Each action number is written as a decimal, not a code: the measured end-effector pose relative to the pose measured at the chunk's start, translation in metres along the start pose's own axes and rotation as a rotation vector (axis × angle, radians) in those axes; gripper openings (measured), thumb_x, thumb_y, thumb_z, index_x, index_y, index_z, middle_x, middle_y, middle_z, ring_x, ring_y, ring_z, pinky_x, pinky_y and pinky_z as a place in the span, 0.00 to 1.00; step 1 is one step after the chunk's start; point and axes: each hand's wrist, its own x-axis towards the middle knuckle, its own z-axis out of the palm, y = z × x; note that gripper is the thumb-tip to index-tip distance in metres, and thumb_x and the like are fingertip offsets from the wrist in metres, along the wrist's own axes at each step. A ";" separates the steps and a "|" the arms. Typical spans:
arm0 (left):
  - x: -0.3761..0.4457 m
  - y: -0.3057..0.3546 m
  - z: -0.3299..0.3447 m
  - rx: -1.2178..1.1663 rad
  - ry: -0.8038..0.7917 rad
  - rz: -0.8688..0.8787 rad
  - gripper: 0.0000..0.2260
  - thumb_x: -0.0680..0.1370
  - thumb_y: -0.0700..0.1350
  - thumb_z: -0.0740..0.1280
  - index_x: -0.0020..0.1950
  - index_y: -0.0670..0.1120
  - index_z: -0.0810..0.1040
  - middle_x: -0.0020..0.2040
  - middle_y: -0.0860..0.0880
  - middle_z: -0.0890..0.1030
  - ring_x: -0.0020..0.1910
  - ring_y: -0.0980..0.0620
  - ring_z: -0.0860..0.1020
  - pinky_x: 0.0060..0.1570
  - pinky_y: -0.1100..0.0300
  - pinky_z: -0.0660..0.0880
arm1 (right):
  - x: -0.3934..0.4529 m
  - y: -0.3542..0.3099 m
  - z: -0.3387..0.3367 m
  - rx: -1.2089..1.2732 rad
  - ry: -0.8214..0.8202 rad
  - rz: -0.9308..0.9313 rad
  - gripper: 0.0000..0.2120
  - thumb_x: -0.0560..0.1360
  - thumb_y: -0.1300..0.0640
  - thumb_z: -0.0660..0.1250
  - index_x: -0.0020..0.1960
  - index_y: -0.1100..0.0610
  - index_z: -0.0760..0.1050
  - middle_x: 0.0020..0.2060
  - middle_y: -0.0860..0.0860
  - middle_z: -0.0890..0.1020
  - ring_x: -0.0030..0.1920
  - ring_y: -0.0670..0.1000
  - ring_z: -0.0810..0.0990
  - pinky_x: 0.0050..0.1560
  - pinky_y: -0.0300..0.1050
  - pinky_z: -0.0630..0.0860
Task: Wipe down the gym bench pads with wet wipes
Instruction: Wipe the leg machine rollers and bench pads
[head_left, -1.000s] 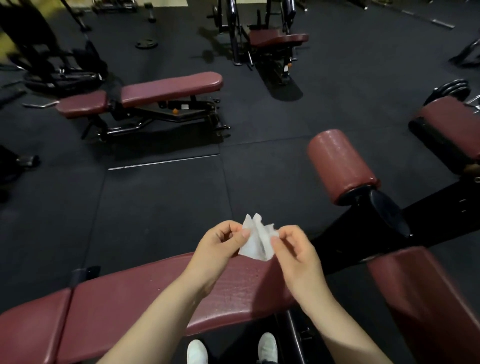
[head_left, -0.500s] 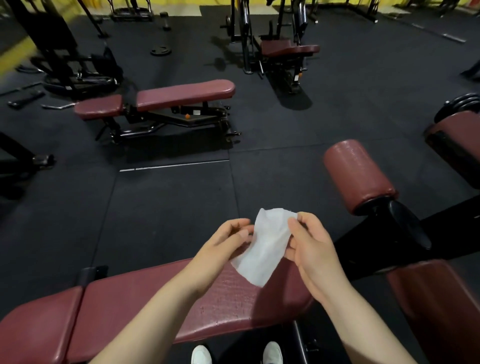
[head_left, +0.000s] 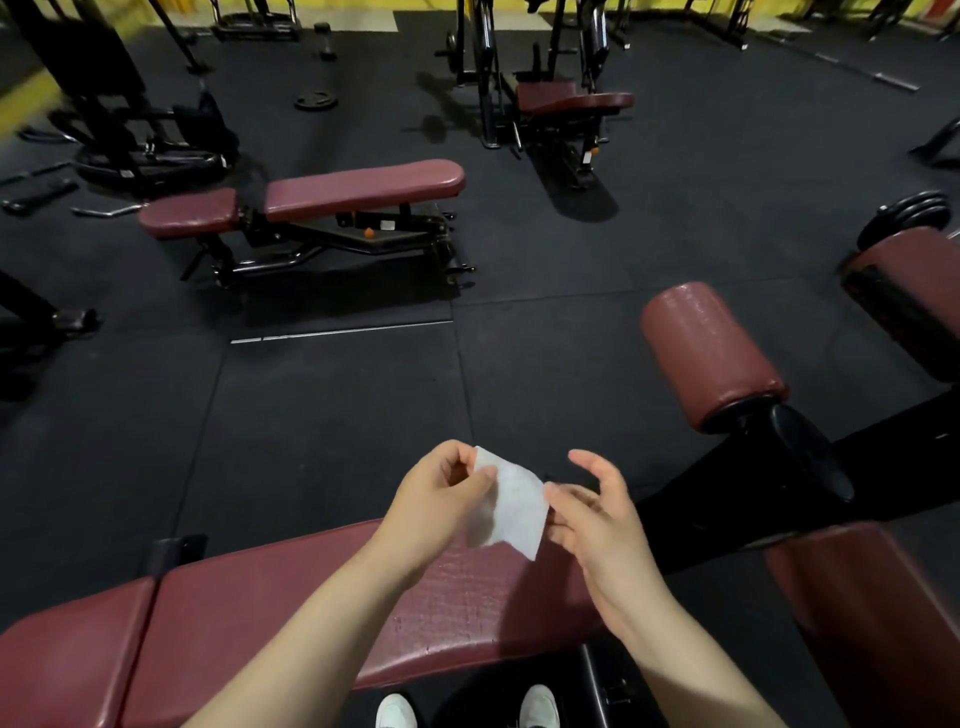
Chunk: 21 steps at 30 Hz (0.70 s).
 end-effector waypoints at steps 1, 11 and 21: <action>0.001 0.000 0.000 0.008 0.020 0.010 0.06 0.78 0.45 0.68 0.46 0.44 0.75 0.36 0.53 0.78 0.35 0.57 0.75 0.38 0.61 0.73 | 0.002 0.001 -0.002 -0.109 0.033 -0.074 0.22 0.66 0.49 0.71 0.58 0.38 0.72 0.43 0.54 0.85 0.43 0.55 0.84 0.45 0.56 0.82; 0.008 -0.004 -0.003 0.257 -0.152 0.177 0.11 0.76 0.48 0.73 0.56 0.58 0.77 0.48 0.59 0.82 0.48 0.60 0.80 0.49 0.62 0.78 | 0.010 0.003 -0.015 -0.683 -0.094 -0.266 0.21 0.66 0.41 0.65 0.59 0.32 0.73 0.47 0.38 0.80 0.46 0.44 0.80 0.50 0.47 0.79; 0.018 -0.005 0.000 0.594 -0.082 0.359 0.01 0.77 0.49 0.70 0.46 0.56 0.80 0.53 0.59 0.73 0.57 0.60 0.69 0.59 0.64 0.67 | 0.016 -0.002 -0.021 -0.755 -0.043 -0.466 0.06 0.71 0.56 0.69 0.43 0.46 0.75 0.49 0.38 0.77 0.49 0.42 0.78 0.48 0.30 0.71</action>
